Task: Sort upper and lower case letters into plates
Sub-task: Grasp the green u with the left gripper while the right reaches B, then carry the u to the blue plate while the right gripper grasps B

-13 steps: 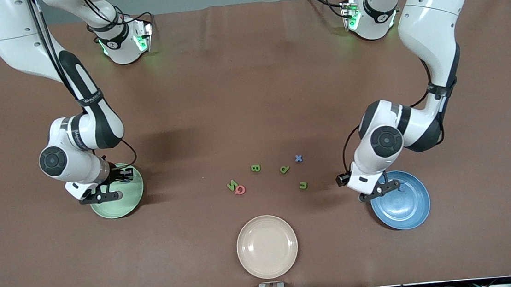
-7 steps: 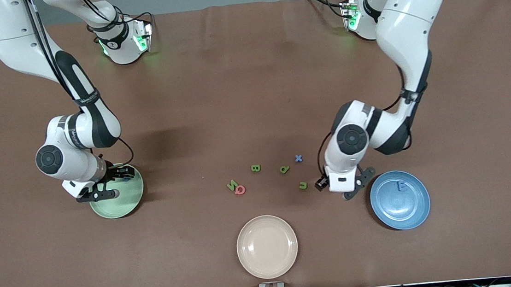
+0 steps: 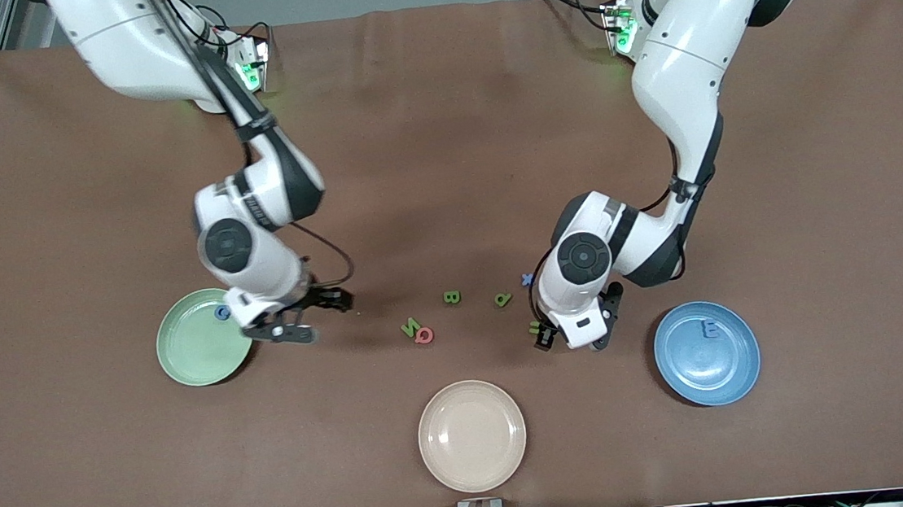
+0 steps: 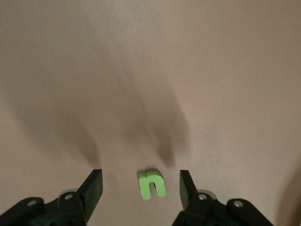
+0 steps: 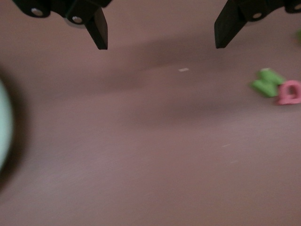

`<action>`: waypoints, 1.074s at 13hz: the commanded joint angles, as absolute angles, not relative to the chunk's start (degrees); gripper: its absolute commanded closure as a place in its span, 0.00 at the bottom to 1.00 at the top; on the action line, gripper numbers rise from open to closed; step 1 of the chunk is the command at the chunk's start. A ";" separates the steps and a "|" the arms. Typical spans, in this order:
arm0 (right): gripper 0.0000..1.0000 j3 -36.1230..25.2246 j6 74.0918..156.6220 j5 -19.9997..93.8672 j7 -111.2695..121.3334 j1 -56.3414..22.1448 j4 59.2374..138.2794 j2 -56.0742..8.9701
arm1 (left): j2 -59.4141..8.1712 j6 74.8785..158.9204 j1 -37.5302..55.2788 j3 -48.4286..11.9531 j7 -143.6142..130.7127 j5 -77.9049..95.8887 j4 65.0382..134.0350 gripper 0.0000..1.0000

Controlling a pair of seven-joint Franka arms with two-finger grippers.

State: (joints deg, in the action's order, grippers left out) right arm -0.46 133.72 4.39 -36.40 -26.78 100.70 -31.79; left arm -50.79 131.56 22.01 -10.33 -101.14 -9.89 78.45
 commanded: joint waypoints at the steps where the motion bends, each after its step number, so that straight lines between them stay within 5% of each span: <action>1: 0.00 -1.32 133.50 4.22 -43.14 -31.62 91.60 -39.71 | -52.47 131.40 22.85 -9.84 -105.02 -9.05 75.94 0.28; 7: 0.00 -1.67 133.51 1.32 -53.74 -36.64 79.82 -49.20 | -54.05 134.47 23.90 -9.76 -106.35 -9.05 75.85 0.40; 12: 0.00 -2.11 133.42 1.06 -62.83 -41.12 74.90 -53.78 | -53.44 133.77 23.82 -9.32 -101.19 -9.75 76.02 0.92; 14: 0.00 -2.37 133.42 -0.08 -64.94 -42.62 72.78 -55.63 | -52.48 133.07 23.03 -9.23 -98.97 -9.84 76.03 1.00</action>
